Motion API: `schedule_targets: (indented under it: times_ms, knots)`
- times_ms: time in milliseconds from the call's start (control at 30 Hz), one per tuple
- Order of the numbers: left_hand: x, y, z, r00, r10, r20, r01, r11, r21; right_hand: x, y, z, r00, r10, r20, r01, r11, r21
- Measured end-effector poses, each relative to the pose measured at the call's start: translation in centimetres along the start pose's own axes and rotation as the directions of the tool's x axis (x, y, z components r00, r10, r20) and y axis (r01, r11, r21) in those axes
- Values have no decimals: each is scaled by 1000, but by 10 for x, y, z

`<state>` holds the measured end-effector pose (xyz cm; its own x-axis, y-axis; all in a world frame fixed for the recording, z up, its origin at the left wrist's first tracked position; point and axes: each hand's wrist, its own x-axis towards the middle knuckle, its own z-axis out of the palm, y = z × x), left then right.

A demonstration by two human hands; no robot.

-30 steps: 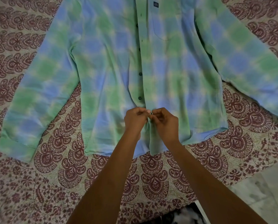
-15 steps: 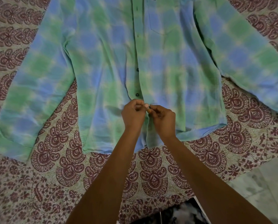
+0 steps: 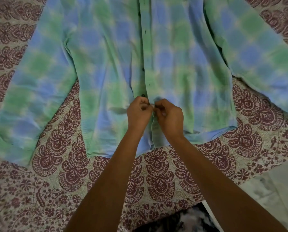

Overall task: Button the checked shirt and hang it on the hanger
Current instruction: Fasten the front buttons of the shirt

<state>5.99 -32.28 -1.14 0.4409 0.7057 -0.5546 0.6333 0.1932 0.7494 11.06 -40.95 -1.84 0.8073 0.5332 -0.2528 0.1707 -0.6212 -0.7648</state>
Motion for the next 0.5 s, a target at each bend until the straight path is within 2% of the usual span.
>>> schedule_targets:
  times_ms: [233, 367, 500]
  knots:
    - [-1, -3, 1, 989, -146, 32, 150, 961, -231, -6, 3, 4, 998, 53, -44, -47, 990, 133]
    - [-3, -4, 5, 981, -193, -8, 180, 931, -316, -2, 2, 8, 996, 70, -52, -58, 979, 194]
    - [-1, -4, 0, 983, -182, 28, 180, 916, -358, 5, 2, 8, 996, 87, -4, -84, 973, 217]
